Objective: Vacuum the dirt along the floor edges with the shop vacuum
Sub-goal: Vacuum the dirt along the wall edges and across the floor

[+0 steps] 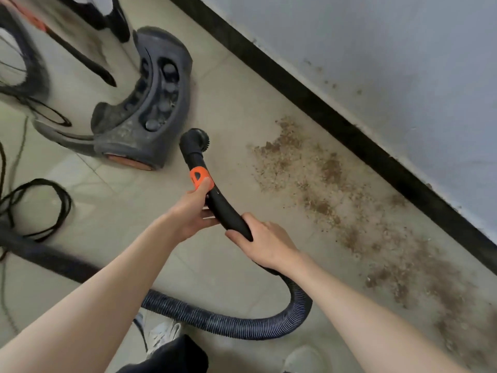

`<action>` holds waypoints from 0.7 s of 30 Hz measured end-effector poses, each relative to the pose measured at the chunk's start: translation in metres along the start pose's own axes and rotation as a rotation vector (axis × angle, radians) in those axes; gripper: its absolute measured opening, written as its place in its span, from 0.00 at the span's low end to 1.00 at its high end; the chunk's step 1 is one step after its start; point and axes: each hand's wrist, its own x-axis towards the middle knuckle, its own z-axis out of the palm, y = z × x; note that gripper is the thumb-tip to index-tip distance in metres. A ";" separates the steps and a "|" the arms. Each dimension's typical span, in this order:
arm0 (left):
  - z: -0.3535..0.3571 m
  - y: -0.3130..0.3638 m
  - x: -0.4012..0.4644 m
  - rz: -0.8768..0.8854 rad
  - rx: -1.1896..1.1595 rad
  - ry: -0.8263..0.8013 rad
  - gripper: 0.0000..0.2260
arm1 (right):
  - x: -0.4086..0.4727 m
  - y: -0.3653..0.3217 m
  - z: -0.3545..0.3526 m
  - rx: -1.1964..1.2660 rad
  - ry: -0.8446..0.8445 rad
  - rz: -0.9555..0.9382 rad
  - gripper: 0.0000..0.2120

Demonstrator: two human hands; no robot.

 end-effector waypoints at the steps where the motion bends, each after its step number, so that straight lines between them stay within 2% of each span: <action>1: 0.001 -0.013 0.012 -0.012 0.009 0.014 0.15 | 0.005 0.010 0.011 -0.010 -0.012 0.003 0.19; 5: 0.006 -0.051 0.047 -0.023 0.026 0.068 0.14 | 0.018 0.041 0.044 -0.049 -0.016 -0.008 0.19; 13: 0.005 -0.108 0.080 0.093 -0.006 0.101 0.18 | 0.027 0.070 0.073 -0.158 -0.011 -0.088 0.21; 18: 0.022 -0.130 0.075 0.135 0.010 0.051 0.14 | 0.007 0.091 0.086 -0.112 0.033 -0.070 0.20; 21: 0.029 -0.134 0.071 0.133 0.046 -0.006 0.15 | -0.002 0.099 0.091 -0.083 0.067 -0.046 0.19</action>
